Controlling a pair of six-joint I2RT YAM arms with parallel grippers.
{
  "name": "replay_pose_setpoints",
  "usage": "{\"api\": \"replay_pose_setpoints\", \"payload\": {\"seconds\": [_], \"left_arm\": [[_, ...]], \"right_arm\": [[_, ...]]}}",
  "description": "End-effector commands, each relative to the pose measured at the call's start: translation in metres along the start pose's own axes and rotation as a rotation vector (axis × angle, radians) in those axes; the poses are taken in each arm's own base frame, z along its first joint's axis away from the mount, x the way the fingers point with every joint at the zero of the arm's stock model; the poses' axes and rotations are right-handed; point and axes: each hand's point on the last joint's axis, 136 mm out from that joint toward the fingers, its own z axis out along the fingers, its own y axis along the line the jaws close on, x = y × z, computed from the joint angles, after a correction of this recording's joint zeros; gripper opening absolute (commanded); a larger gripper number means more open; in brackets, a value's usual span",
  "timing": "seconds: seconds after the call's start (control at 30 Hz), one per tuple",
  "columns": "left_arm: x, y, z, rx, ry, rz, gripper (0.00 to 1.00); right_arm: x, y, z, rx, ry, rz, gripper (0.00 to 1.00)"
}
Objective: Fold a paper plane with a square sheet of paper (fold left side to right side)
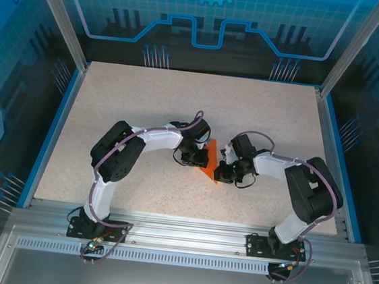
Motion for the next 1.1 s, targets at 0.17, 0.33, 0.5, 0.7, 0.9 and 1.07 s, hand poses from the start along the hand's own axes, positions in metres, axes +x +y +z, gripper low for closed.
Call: {"api": "replay_pose_setpoints", "payload": {"seconds": [0.17,0.33,0.5,0.7,0.9,1.07], "left_arm": [[0.015,0.039,0.013,-0.129,0.051,-0.054,0.18],[0.0,0.007,-0.025,-0.055,-0.018,0.002,0.28],[-0.013,-0.019,-0.077,0.017,-0.123,0.038,0.48],[-0.013,0.002,-0.113,0.042,-0.235,-0.061,0.64],[-0.005,0.031,-0.108,0.079,-0.256,-0.194,0.7],[-0.007,0.021,-0.089,0.162,-0.213,-0.21,0.69]], "right_arm": [[0.073,-0.044,-0.003,0.148,0.181,0.102,0.0],[0.034,-0.02,-0.028,0.044,0.046,0.034,0.07],[-0.015,0.007,-0.058,-0.043,-0.085,-0.115,0.34],[-0.06,0.037,-0.062,-0.161,-0.186,-0.258,0.54],[-0.08,0.031,-0.039,-0.157,-0.151,-0.25,0.54],[-0.08,0.021,-0.029,-0.128,-0.133,-0.226,0.51]]}}
